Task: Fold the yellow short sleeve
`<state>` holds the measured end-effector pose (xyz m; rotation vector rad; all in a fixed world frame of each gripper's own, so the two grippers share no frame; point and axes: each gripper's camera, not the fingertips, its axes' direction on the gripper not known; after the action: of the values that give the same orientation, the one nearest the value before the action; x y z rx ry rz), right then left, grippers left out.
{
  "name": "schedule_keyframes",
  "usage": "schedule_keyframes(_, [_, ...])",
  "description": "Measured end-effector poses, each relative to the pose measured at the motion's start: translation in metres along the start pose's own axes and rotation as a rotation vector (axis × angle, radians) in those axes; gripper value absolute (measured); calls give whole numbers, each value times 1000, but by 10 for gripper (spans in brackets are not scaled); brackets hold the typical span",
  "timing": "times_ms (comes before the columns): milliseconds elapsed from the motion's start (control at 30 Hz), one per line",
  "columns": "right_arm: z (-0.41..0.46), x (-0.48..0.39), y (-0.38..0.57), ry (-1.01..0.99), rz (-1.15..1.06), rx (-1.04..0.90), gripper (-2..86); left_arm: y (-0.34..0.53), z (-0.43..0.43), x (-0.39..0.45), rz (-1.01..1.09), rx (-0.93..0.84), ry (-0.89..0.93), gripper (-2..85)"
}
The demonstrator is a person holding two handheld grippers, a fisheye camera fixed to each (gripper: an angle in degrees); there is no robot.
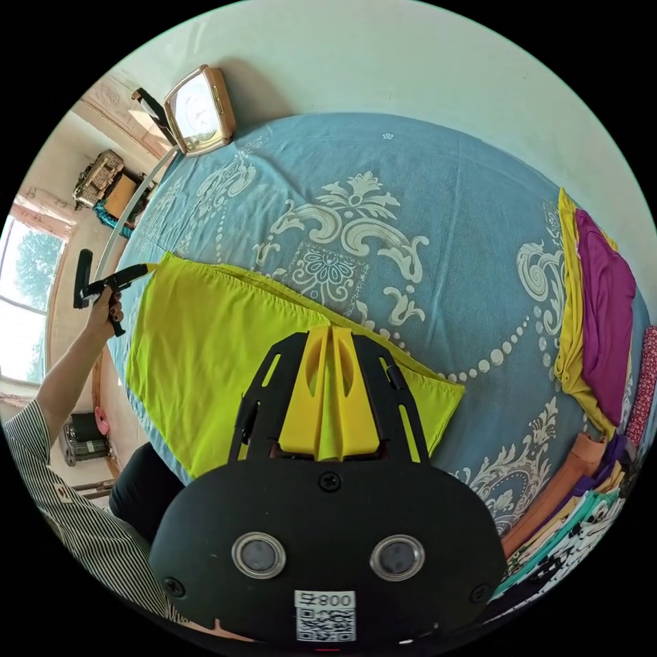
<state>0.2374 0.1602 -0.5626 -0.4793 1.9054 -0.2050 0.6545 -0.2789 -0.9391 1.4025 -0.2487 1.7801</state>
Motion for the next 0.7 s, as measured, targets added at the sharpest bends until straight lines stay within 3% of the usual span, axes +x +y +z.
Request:
schedule_keyframes(267, [-24, 10, 38, 30, 39, 129, 50, 41, -20, 7, 54, 54, 76, 23])
schedule_keyframes(467, [-3, 29, 86, 99, 127, 63, 63, 73, -3, 45, 190, -28, 64, 25])
schedule_keyframes(700, [30, 45, 101, 110, 226, 27, 11, 70, 8, 45, 133, -53, 5, 7])
